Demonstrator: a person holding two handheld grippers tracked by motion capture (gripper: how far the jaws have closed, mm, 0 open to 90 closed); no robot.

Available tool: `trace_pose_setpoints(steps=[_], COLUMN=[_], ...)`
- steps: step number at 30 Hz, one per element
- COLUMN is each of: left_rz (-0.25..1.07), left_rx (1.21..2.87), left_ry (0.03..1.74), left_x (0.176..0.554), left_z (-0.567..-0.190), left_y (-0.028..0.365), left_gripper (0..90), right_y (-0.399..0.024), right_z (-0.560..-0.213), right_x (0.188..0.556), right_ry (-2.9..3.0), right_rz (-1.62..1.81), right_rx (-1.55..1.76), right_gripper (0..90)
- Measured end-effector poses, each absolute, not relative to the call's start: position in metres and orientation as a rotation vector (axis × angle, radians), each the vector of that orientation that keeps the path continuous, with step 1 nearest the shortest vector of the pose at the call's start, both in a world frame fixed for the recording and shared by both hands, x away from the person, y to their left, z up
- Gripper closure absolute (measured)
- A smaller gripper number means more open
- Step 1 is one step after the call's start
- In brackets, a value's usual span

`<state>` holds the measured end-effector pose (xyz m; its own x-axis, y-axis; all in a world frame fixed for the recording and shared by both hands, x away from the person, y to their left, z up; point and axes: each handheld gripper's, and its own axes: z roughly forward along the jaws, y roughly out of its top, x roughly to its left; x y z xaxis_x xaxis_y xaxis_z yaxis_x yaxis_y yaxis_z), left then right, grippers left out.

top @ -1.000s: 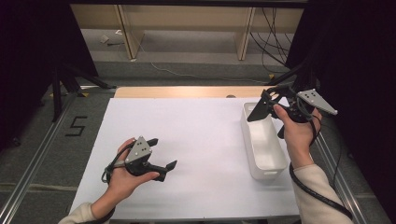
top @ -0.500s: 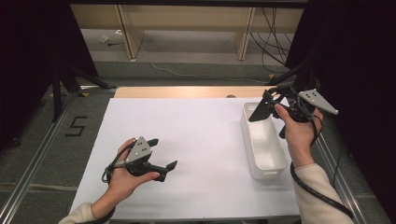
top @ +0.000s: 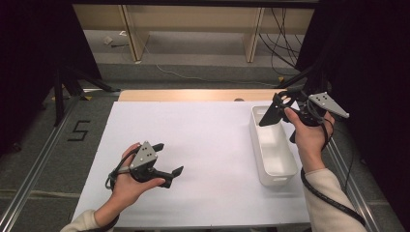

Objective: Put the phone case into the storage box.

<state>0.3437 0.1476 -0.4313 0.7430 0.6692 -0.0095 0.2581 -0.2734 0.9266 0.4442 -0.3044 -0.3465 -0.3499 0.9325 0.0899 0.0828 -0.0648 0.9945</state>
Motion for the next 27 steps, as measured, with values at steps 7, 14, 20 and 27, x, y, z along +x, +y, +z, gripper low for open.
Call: trace_pose_setpoints(steps=[7,14,20,27], left_rz=[0.470,0.474,0.467,0.466], left_rx=[1.851,1.854,1.851,1.850], left_ry=[0.719,0.720,0.724,0.725], left_x=[0.3437,0.3438,0.3438,0.3439], left_z=[-0.4313,-0.4315,-0.4318,-0.4318], left_y=[0.1477,0.1476,0.1475,0.1474], left_gripper=[0.0,0.0,0.0,0.0], right_y=[-0.3041,-0.3036,-0.3024,-0.3015], right_z=[-0.3482,-0.3494,-0.3505,-0.3517], right_x=[0.4463,0.4482,0.4505,0.4532], right_ry=[1.496,1.499,1.506,1.511], right_rz=[1.485,1.472,1.464,1.459], right_rx=[1.130,1.120,1.116,1.115], right_gripper=[15.3,15.3,15.3,15.2])
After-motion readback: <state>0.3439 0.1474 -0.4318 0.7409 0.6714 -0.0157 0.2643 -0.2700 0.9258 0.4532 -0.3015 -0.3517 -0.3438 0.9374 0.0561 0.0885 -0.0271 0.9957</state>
